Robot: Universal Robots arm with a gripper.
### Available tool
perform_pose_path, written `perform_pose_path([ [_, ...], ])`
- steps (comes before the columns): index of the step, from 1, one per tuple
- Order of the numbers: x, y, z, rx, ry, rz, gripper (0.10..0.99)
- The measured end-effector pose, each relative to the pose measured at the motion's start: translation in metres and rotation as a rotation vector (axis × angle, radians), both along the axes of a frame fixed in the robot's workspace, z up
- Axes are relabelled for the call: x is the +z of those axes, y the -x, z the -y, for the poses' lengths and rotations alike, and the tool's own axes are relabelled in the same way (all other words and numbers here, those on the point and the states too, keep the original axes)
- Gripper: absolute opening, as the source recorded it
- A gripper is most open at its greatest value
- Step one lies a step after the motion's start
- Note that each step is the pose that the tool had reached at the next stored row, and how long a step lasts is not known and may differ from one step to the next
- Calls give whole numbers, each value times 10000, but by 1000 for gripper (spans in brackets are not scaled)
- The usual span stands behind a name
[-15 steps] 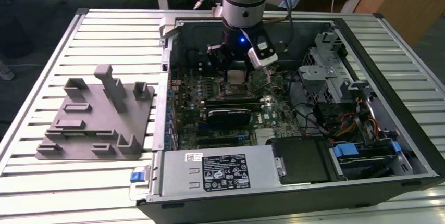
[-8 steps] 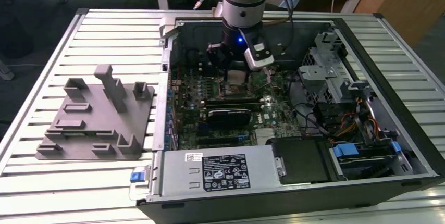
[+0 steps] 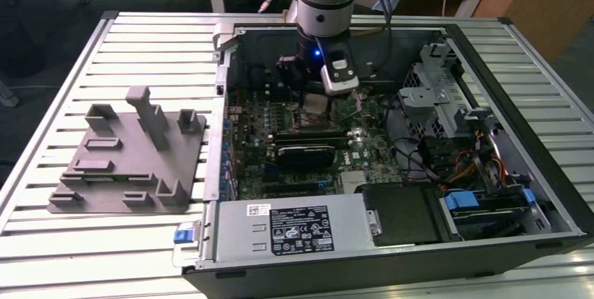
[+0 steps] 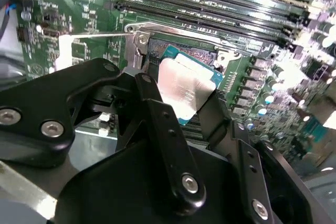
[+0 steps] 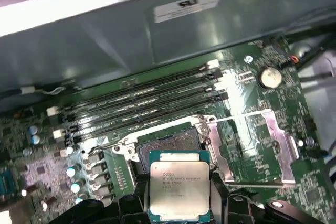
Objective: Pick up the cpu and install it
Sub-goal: 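Place the cpu into insertion slot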
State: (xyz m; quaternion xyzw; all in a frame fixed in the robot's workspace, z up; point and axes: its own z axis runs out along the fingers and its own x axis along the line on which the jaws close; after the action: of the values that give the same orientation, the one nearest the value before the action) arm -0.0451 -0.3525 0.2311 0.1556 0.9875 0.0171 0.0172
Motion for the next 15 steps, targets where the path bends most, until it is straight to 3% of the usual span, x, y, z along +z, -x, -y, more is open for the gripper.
perform_pose_path([
  [15, -9, 0, 0, -2525, 0, 1, 541],
])
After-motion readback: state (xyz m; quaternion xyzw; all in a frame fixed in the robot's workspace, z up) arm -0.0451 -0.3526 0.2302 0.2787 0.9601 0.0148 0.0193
